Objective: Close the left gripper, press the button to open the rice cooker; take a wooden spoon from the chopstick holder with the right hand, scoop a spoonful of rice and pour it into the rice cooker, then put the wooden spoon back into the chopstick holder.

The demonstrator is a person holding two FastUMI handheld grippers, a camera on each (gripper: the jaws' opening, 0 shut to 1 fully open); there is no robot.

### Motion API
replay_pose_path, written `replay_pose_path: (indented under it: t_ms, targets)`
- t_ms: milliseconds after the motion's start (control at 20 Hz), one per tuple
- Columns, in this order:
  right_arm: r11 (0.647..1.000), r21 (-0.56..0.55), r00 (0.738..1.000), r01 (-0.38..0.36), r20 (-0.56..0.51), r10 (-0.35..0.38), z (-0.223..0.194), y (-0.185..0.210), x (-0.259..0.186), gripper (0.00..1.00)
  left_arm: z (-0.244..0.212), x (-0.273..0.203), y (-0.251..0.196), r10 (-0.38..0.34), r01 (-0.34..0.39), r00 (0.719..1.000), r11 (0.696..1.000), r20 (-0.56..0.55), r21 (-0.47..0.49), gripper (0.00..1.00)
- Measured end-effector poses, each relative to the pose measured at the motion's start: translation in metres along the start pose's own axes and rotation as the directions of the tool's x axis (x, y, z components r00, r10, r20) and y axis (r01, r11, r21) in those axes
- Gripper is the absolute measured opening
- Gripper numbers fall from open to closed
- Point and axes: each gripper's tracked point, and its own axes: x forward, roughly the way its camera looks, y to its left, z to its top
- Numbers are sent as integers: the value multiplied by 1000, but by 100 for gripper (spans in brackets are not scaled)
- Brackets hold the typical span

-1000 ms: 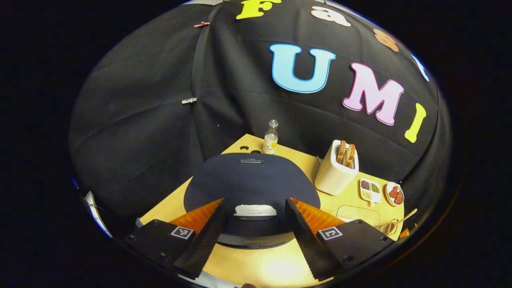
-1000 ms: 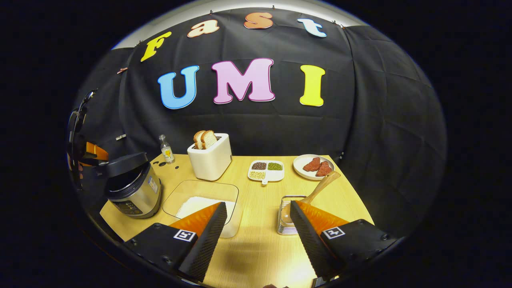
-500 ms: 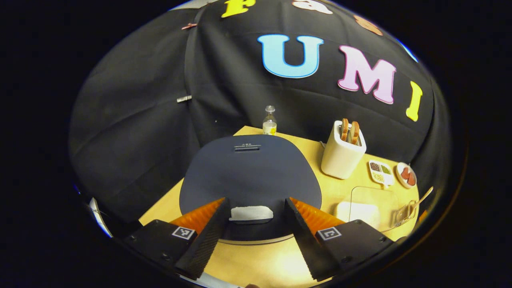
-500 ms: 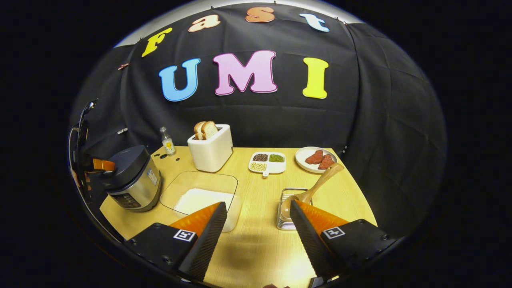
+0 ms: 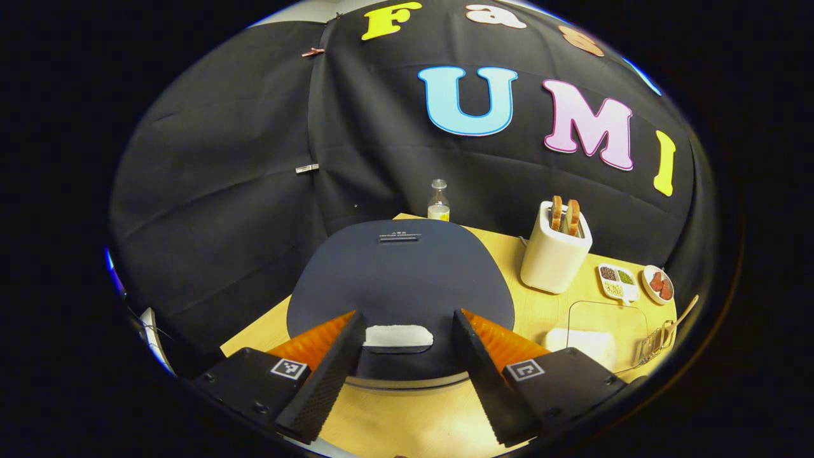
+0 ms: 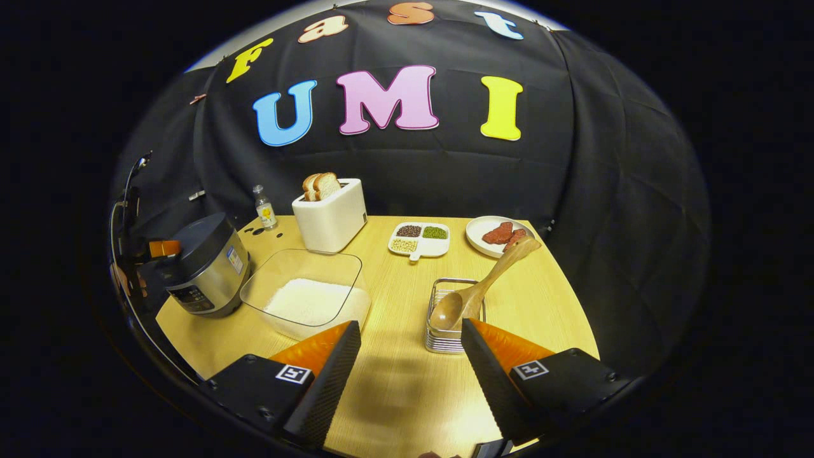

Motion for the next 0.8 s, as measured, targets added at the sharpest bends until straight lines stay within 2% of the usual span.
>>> replay_pose_path:
  t_ms: [200,350,600,650,700,800]
  targets:
    - [999,-2,999,-34,3,34,5,-5,3,99,7,-8,1,19,-19,1000,1000,21,8,99]
    - [999,-1,999,-33,40,33,24,-9,4,99,26,-34,-6,3,-3,996,1000,91,4,96]
    - [999,19,982,36,184,-39,79,-7,-25,99,63,-87,-33,-130,137,973,990,192,-26,95]
    - [998,33,976,52,209,-57,89,-4,-35,99,65,-96,-40,-175,183,964,983,199,-23,99]
    - [997,50,968,58,243,-68,101,2,-46,99,65,-104,-43,-206,213,958,977,200,-15,96]
    - [995,65,948,75,304,-92,121,12,-70,99,72,-122,-37,-241,242,944,970,226,23,96]
